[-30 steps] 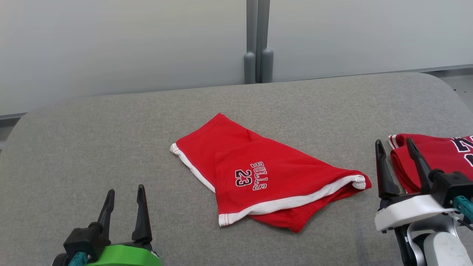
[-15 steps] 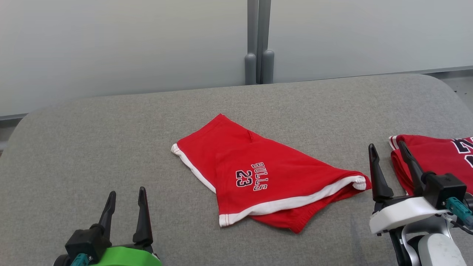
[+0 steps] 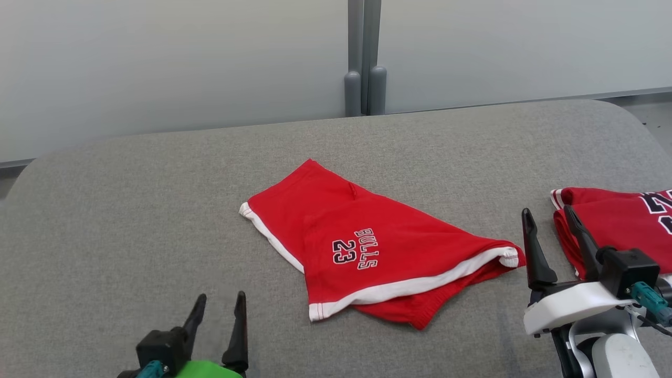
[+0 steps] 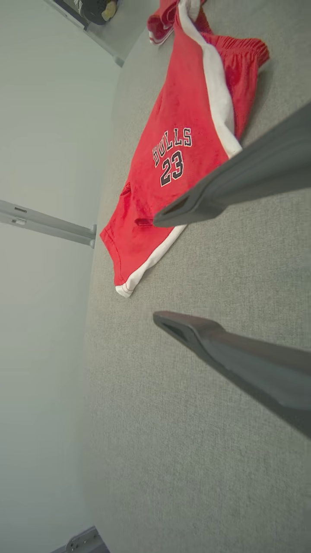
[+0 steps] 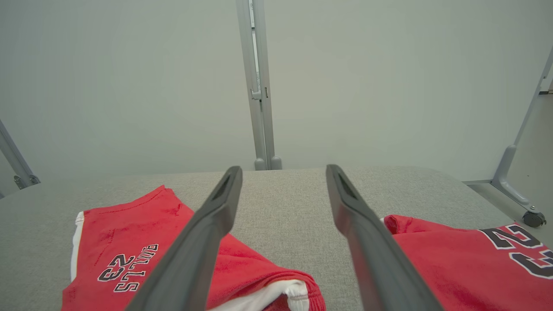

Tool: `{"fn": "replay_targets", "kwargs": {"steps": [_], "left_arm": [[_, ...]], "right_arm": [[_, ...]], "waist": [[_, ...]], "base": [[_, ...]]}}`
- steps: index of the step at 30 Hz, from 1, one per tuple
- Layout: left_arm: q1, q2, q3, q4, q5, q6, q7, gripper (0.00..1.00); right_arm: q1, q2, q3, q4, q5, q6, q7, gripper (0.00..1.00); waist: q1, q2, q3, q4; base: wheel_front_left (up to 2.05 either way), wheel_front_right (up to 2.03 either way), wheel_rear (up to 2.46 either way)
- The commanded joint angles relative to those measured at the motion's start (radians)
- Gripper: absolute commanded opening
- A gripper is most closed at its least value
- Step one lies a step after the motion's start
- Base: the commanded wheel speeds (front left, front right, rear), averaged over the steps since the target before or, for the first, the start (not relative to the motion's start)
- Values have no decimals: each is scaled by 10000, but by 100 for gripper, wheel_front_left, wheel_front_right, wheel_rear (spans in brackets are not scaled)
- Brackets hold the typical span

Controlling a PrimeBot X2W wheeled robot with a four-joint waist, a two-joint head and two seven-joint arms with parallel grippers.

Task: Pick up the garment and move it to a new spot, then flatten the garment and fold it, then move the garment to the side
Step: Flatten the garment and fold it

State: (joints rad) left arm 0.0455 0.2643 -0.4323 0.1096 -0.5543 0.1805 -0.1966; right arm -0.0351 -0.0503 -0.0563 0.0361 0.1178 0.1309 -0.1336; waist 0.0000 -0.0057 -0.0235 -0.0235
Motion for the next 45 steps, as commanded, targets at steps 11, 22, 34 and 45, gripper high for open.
{"fn": "replay_targets", "kwargs": {"steps": [11, 22, 34, 45], "left_arm": [[-892, -571, -1346, 1598, -115, -1248, 935, 100], [-1764, -973, -1808, 3072, -305, -2061, 1177, 100], [-2294, -1329, -1923, 4068, -354, -2281, 706, 100], [-2149, -1228, -1954, 3823, -447, -2308, 556, 45]], "right_arm": [[50, -12, -63, 50, 69, -3, 25, 100], [-206, -10, -37, 107, 5, -3, -14, 100], [-333, -10, -56, 179, 18, -1, -94, 100], [-337, -11, -77, 229, 78, -1, -126, 100]], "waist": [[0, 57, 409, -324], [0, 57, 878, -819], [0, 57, 1037, -1141], [0, 57, 1038, -1076]], "base": [[0, 0, 0], [0, 0, 0], [0, 0, 0], [0, 0, 0]]}}
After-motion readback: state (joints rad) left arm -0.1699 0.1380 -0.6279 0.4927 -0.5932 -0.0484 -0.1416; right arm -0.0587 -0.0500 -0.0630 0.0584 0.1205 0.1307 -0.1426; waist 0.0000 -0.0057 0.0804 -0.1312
